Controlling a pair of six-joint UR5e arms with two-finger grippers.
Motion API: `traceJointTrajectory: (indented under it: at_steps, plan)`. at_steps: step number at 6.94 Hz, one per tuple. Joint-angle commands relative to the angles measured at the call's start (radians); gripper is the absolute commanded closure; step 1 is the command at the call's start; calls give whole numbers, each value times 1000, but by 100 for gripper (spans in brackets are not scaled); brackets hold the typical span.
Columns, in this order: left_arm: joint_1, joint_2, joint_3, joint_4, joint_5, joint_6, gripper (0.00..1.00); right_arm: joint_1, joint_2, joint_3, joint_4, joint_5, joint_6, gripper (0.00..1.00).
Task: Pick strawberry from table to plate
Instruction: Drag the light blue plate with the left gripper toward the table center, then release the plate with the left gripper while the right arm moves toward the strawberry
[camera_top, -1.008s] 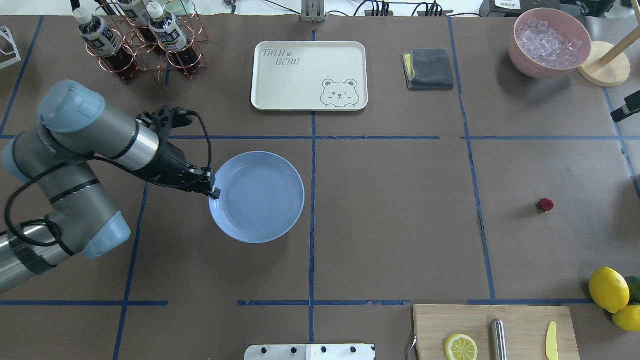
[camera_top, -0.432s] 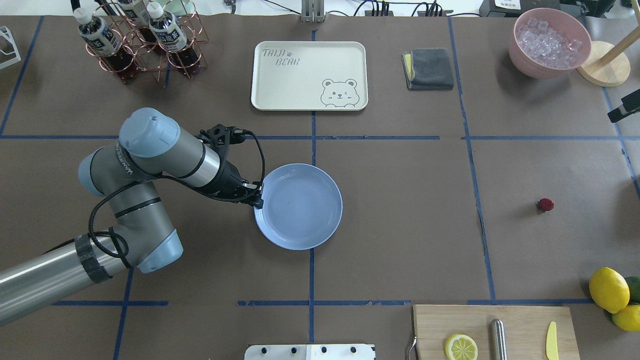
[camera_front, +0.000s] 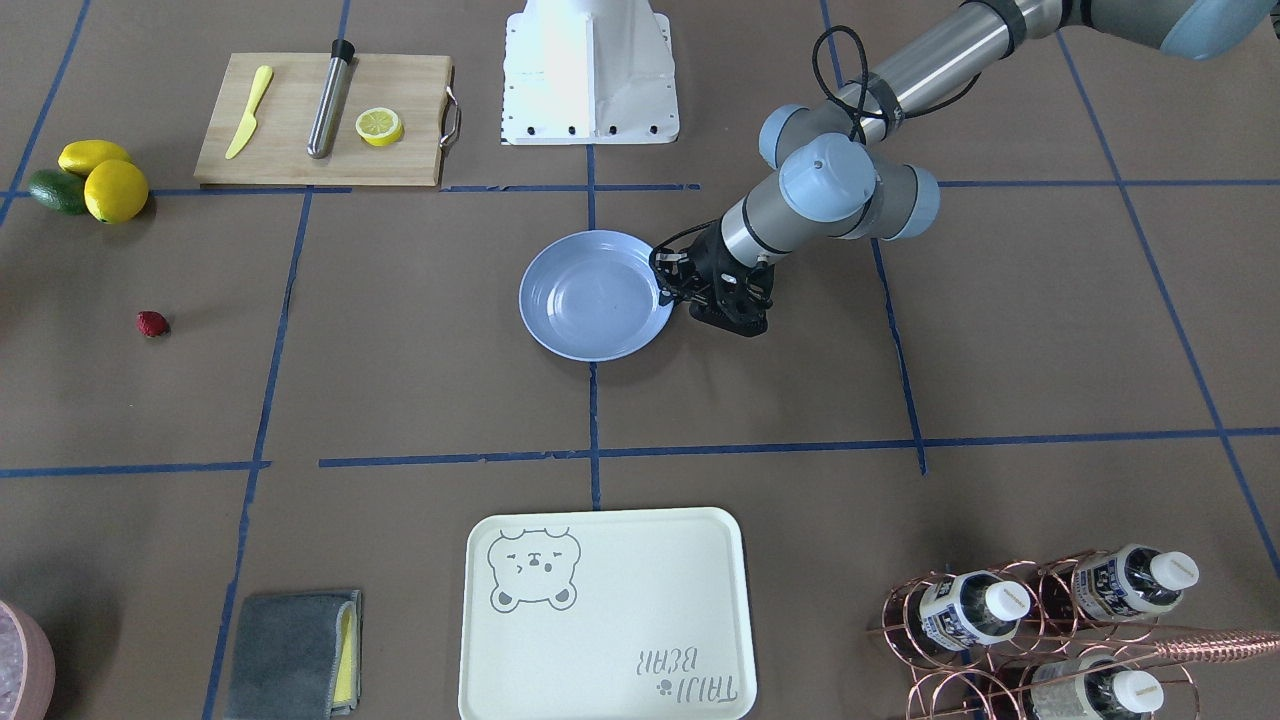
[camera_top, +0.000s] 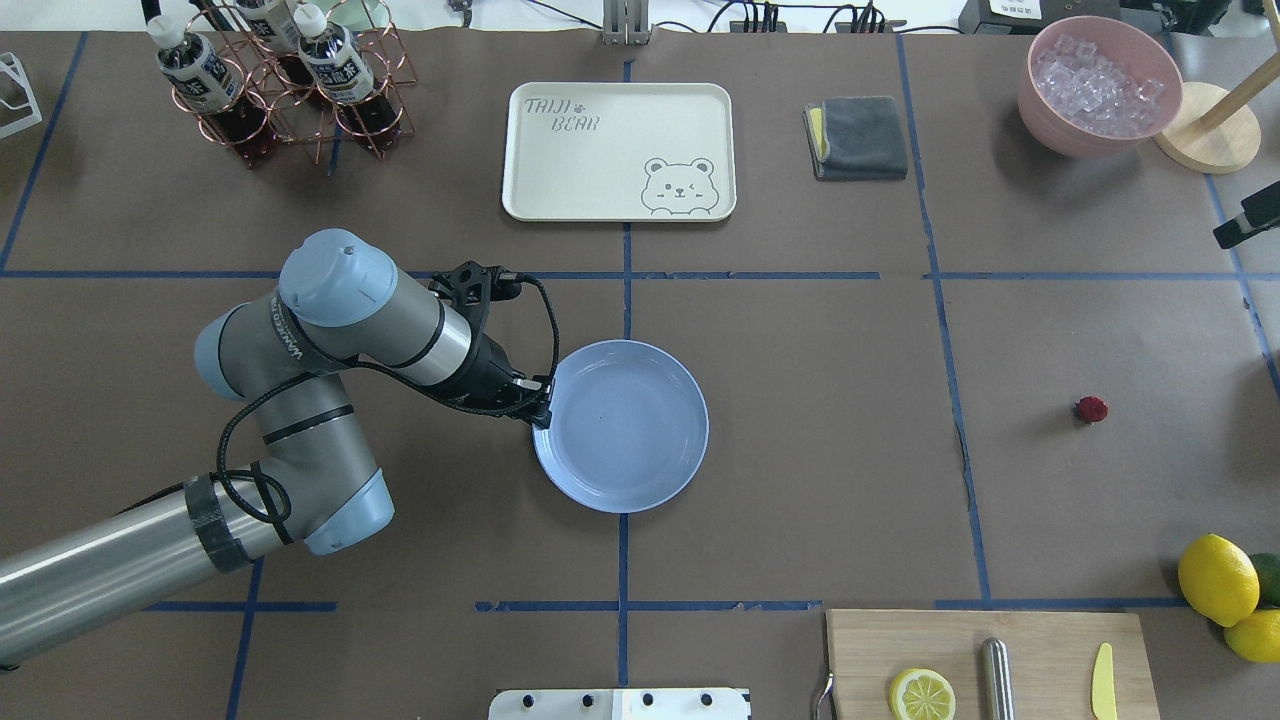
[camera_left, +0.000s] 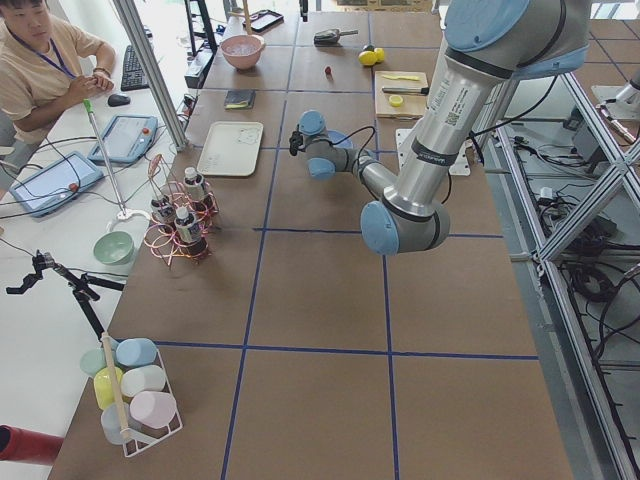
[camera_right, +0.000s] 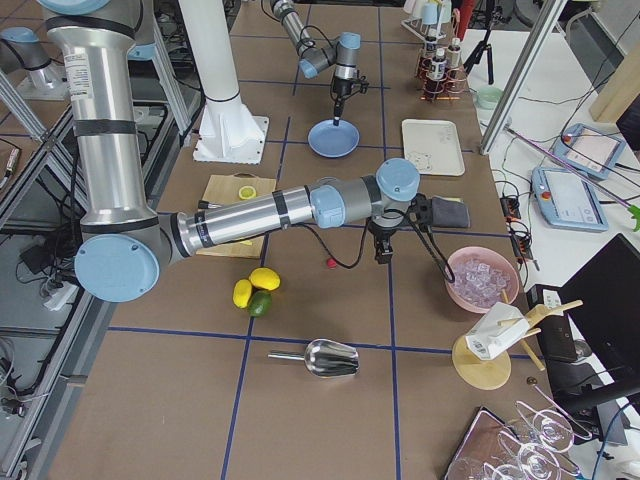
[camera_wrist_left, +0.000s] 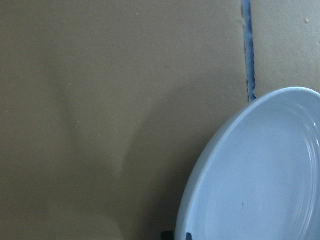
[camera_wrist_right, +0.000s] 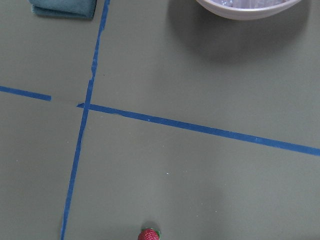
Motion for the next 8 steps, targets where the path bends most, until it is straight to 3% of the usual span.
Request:
traceJointTrajectory:
  at_steps: [1, 2, 3, 4, 6, 7, 8]
  plan:
    - [11, -25, 19, -3, 0, 1, 100, -16, -1, 3, 0, 0, 3, 0]
    - [9, -25, 19, -16, 0, 2, 67, -39, -3, 3, -1, 0, 27, 0]
    - [9, -19, 19, -44, 2, 3, 10, -93, -1, 5, 3, -5, 126, 0]
    - [6, -18, 18, -44, 14, 0, 8, -140, -23, 3, 56, -25, 195, 0]
    - [8, -19, 10, -47, 57, -72, 7, -267, -113, 3, 359, -160, 476, 0]
    - [6, -19, 4, -47, 57, -78, 6, -412, -159, 2, 552, -319, 689, 0]
    - [3, -18, 2, -47, 58, -78, 6, -520, -196, 0, 654, -457, 811, 0]
